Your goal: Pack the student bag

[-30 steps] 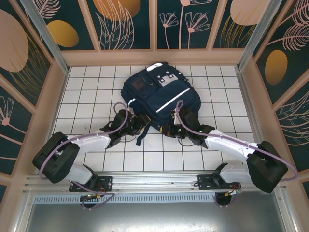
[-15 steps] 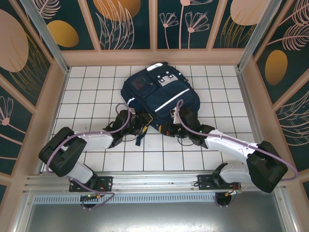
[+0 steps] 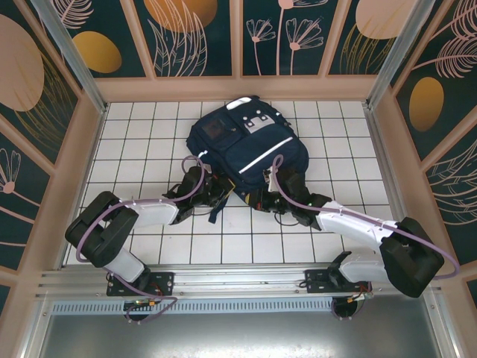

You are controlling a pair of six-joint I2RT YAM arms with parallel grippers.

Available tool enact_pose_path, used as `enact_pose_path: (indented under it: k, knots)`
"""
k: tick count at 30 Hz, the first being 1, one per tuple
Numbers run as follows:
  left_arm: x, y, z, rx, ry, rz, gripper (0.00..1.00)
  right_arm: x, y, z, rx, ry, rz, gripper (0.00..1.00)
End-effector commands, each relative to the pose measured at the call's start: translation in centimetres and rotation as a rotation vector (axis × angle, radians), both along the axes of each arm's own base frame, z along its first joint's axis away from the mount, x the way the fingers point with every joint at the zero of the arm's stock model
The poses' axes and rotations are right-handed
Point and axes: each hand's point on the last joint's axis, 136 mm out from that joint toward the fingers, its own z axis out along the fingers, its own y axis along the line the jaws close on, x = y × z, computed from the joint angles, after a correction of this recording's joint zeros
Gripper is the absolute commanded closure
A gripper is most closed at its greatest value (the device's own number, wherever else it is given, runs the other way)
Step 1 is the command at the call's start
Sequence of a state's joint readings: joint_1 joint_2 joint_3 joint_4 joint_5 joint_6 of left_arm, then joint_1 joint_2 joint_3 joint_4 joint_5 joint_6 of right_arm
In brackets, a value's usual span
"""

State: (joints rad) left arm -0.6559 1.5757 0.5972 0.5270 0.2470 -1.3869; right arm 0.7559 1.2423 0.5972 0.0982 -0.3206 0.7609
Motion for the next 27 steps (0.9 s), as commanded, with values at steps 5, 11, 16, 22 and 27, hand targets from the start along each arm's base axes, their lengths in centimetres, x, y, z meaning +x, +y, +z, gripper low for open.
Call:
enact_pose_path:
  k: [5,11,16,22,27]
  knots:
    - [1.8,2.5,2.7,0.054,-0.082,0.065,1.0,0.0,-1.5,-0.9,-0.09,-0.056,-0.03,1.0]
    - [1.8,3.9,3.2,0.105,-0.096,0.077,1.0,0.0,-2.5,-1.9,-0.13,-0.058,-0.059,1.0]
    - [1.4,5.3,2.9,0.147,-0.096,0.086,1.0,0.3,-3.3,-1.5,-0.141,-0.078,-0.085,1.0]
    - [1.3,6.8,2.9,0.196,-0.107,0.099,1.0,0.6,-4.8,-1.4,-0.149,-0.083,-0.115,1.0]
    - [1.2,7.9,2.8,0.227,-0.11,0.104,1.0,0.9,-6.4,-1.7,-0.148,-0.072,-0.149,1.0]
